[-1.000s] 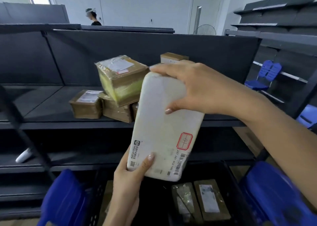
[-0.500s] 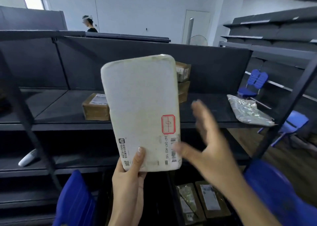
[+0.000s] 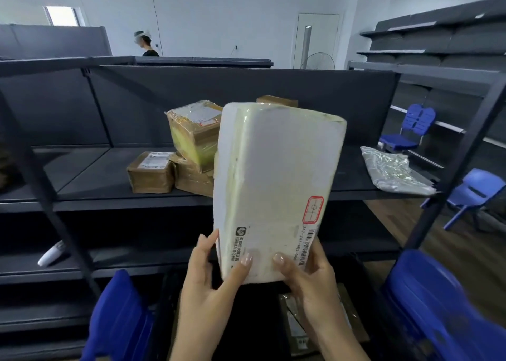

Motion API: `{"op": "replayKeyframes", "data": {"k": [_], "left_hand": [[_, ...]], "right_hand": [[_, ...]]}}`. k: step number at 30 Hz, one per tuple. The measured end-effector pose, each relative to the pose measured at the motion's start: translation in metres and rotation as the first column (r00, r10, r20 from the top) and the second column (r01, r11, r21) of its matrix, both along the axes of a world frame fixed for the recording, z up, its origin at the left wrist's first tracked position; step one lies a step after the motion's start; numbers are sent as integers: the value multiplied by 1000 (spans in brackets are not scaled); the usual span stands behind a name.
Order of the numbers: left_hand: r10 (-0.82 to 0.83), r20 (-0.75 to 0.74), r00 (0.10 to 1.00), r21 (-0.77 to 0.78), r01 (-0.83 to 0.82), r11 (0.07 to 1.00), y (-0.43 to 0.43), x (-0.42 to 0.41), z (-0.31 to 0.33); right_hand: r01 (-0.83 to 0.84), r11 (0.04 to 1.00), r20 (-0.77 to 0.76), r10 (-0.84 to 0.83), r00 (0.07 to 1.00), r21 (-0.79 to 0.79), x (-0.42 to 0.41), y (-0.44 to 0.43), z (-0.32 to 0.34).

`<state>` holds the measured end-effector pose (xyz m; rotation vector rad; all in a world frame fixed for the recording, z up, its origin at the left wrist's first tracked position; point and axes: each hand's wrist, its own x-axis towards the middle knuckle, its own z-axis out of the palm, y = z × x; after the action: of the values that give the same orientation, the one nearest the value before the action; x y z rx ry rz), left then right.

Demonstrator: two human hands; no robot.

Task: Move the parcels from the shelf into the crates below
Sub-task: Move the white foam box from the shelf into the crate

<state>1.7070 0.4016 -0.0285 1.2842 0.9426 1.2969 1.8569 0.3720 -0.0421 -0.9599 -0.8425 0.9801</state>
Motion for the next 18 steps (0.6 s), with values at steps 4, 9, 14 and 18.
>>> {"op": "replayKeyframes", "data": {"k": [4,9,14,18], "left_hand": [[51,-235,971,270,15,963,13,-11,53],[150,-413,898,541,110,834,37,-17,140],[245,-363,899,500,-34,865,39,-26,137],[241,-180,954,440,-141,887,40,-37,119]], "right_hand": [[-75,997,-12,75,997,12,6,-7,-3],[-117,993,102,115,988,6,5,-10,-5],[-162,987,263,157,952,-4,20,-11,10],[-88,996,330,85,940,-7,39,-11,36]]}}
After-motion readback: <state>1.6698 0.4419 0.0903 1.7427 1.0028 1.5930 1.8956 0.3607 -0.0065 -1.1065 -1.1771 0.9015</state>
